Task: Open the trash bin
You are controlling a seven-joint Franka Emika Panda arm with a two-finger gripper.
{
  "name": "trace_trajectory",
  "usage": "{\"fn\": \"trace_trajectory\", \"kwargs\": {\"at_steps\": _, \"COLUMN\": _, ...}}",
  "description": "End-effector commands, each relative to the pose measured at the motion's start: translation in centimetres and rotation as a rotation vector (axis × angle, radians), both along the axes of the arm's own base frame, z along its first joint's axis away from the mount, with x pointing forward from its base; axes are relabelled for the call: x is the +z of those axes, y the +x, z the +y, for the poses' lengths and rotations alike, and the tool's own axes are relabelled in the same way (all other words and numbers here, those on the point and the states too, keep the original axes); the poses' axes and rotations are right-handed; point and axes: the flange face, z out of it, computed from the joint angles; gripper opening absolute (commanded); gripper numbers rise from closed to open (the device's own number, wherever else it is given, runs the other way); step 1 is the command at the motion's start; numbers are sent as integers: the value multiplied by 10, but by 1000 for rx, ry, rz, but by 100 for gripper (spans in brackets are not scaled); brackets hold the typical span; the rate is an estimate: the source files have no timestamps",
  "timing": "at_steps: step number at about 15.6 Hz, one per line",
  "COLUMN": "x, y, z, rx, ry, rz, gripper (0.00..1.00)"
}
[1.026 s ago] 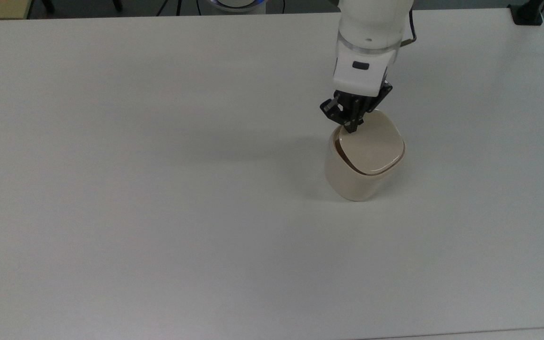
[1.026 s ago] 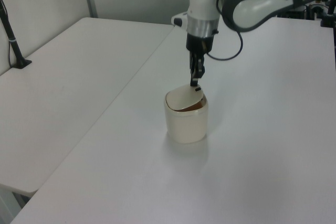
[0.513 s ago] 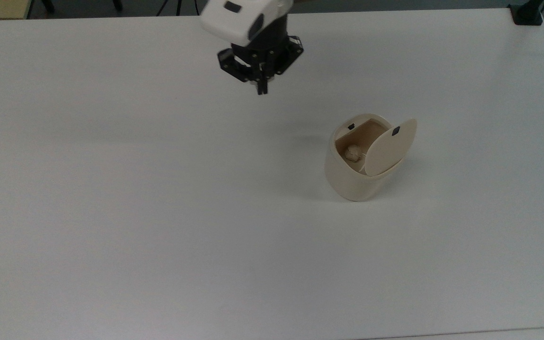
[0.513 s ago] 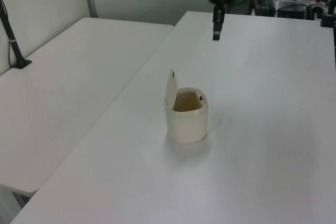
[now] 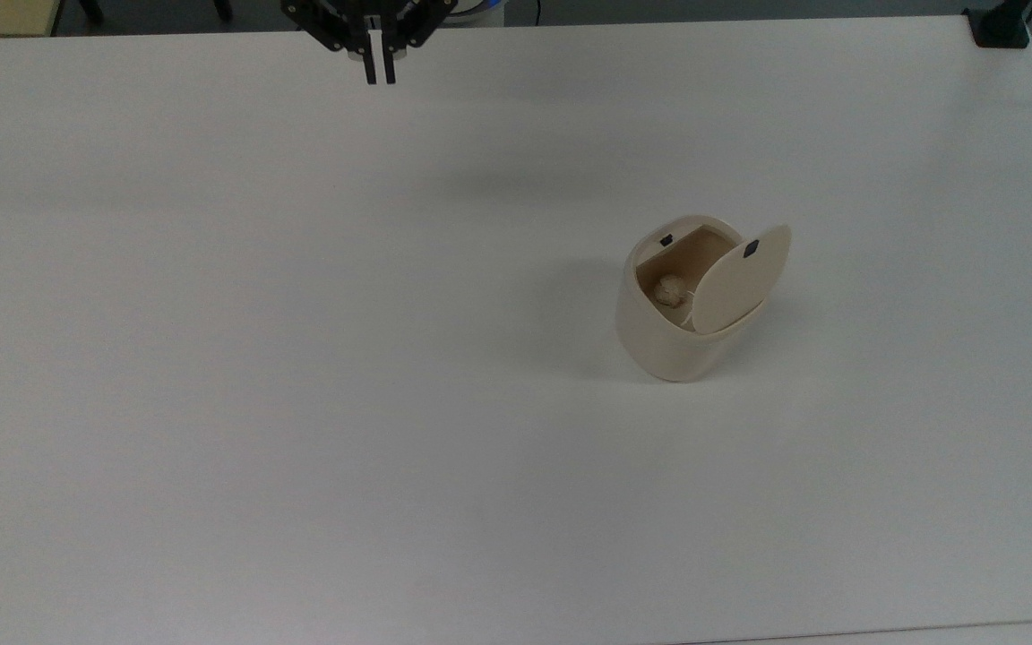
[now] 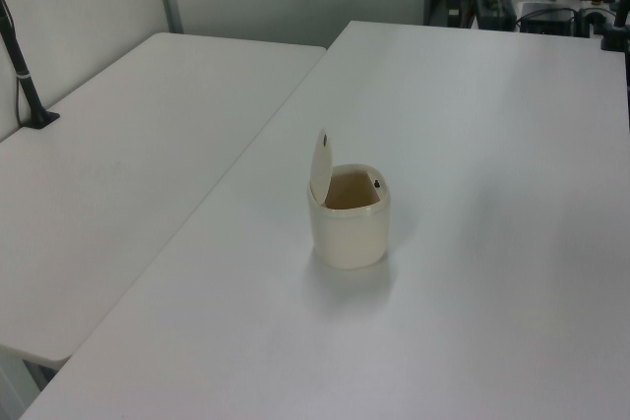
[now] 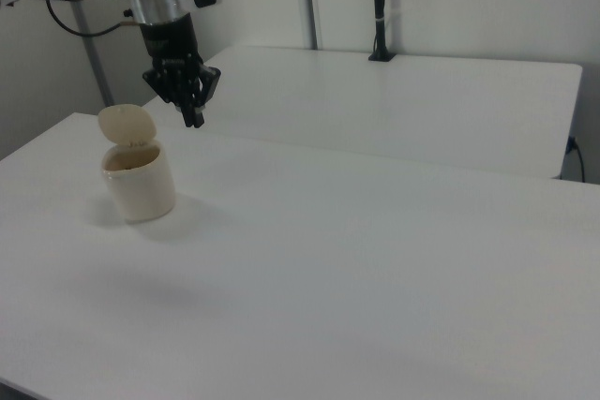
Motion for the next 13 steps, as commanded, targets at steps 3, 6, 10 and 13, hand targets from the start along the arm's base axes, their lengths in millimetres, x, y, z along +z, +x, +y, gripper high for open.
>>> {"fn": "trace_trajectory", "kwargs": {"at_steps": 3, "x": 4, "y": -13, "z": -17, "rx": -51, "ry": -14, "rz": 19, "gripper": 100}}
{"fn": "trace_trajectory", "kwargs": {"at_steps": 6, "x": 4, "y": -13, "z": -20, "rx": -56, "ry": -15, "rz": 15, "gripper": 100}}
{"fn": "trace_trajectory", "kwargs": {"at_steps": 10, "x": 7, "y": -13, "z": -22, "rx": -59, "ry": -14, "rz": 9, "gripper": 100}}
{"fn": "trace_trajectory", "kwargs": {"at_steps": 13, "x": 9, "y": -13, "z": -22, "rx": -59, "ry": -15, "rz": 6, "gripper": 100}}
